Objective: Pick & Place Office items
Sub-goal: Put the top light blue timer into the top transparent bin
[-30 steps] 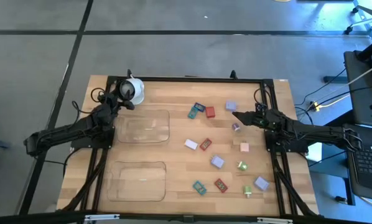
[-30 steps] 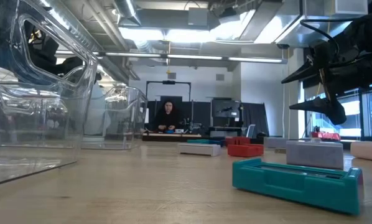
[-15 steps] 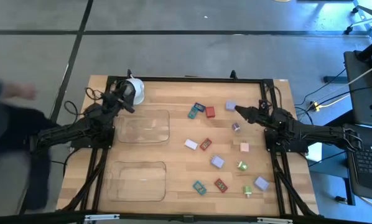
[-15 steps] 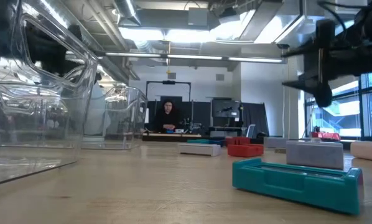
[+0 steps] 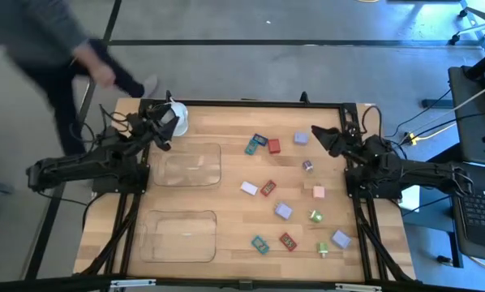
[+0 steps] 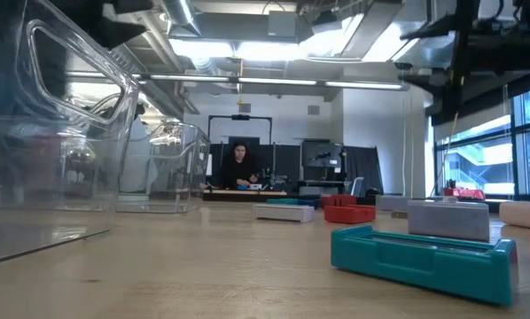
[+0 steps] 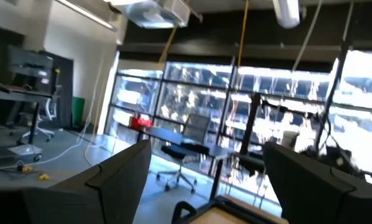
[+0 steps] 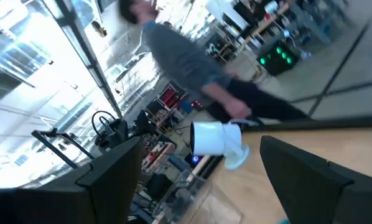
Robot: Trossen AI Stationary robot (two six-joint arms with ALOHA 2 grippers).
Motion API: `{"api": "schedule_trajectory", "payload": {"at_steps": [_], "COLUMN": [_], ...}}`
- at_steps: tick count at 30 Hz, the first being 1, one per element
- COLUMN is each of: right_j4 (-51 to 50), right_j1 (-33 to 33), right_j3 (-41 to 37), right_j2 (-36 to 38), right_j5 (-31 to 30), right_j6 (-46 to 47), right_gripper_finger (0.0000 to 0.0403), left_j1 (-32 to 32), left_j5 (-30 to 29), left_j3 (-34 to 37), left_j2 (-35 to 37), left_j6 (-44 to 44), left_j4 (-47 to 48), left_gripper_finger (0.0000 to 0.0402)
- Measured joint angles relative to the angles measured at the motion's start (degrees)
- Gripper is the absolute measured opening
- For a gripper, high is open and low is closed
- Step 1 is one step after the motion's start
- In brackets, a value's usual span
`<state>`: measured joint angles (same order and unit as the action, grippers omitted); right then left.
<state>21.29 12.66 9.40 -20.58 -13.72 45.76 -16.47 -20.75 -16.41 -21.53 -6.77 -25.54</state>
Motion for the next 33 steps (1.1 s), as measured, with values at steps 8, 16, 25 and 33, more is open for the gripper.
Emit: {"api": "schedule_trajectory", "payload": {"at_steps": [8,16,25,33], "right_j4": [-11.9,-22.08,-22.75,-22.7], "right_j1": [-0.01,0.01,0.01,0.01], "right_j3": [10.12,17.08,17.61,17.61], "right_j2": [-5.69,-9.25,-9.38,-9.38], "right_j5": [0.07,-0.64,-0.85,-0.84], "right_j6": [-8.12,-17.39,-25.5,-31.67], "right_gripper_finger": [0.0327,0.0327,0.0327,0.0327], "left_j1": [4.38,6.76,7.44,7.34], "left_j5": [0.01,-0.58,0.89,3.76], "left_j3": [-10.7,-23.71,-41.27,-51.93], "left_j2": [-18.51,-37.75,-57.07,-71.49], "left_j6": [0.1,0.1,-3.61,-6.78], "left_j4": [0.09,4.84,15.81,18.08], "left_gripper_finger": [0.0306,0.0306,0.0306,0.0306]}}
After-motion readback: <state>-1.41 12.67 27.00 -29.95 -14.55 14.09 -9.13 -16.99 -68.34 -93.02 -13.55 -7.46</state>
